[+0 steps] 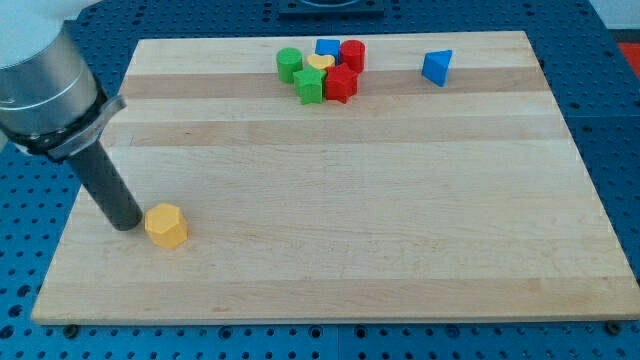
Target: Place the yellow hexagon towards the bottom left corner
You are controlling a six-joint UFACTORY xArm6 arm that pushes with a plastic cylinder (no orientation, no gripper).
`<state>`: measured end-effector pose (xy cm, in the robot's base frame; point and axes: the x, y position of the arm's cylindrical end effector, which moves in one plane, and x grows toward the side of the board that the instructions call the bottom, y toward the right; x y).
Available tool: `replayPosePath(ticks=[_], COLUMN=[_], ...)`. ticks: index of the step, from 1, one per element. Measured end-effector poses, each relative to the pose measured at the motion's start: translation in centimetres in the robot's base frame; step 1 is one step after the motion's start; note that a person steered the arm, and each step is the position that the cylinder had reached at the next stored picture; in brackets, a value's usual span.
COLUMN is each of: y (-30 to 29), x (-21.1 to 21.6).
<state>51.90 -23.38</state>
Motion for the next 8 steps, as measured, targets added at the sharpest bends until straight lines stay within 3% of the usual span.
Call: replayPosePath(ticks=[1,2,3,6,8], y=[0.5,3.5,8.2,4.1,4.4], x=[-1.9,-6.8,-6.1,2.9,4.4])
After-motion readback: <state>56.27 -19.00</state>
